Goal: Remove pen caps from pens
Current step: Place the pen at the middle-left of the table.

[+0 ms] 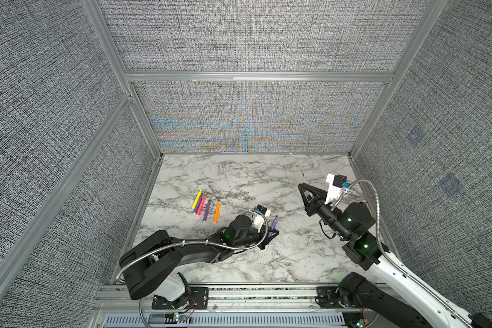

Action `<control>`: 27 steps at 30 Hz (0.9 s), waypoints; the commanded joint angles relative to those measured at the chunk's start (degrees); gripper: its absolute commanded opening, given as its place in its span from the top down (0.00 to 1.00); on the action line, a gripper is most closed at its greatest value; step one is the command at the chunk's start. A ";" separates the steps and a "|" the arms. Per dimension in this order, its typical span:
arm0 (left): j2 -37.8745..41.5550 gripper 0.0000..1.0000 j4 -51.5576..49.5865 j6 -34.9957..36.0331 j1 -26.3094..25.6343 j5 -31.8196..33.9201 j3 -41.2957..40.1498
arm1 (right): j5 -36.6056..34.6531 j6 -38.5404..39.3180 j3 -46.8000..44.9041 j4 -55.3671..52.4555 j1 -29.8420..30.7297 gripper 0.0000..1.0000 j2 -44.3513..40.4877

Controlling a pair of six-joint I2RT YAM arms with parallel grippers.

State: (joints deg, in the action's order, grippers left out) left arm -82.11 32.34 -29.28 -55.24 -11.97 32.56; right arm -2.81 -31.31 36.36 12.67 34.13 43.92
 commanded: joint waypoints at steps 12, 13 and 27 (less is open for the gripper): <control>3.13 1.00 -51.88 6.73 11.39 32.02 19.11 | -12.48 5.18 -10.79 -19.90 -0.49 1.00 -13.50; 2.30 1.00 -53.66 7.30 13.12 32.46 20.18 | -12.46 5.50 -10.71 -20.66 -0.47 1.00 -13.78; -7.06 1.00 -63.04 12.56 27.94 32.30 27.92 | -13.54 7.40 -11.98 -23.74 -0.61 1.00 -18.88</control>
State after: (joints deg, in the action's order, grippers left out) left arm -88.23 -28.27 -18.61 -28.34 20.38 59.75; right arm -15.38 -24.58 24.67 -11.33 33.58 25.58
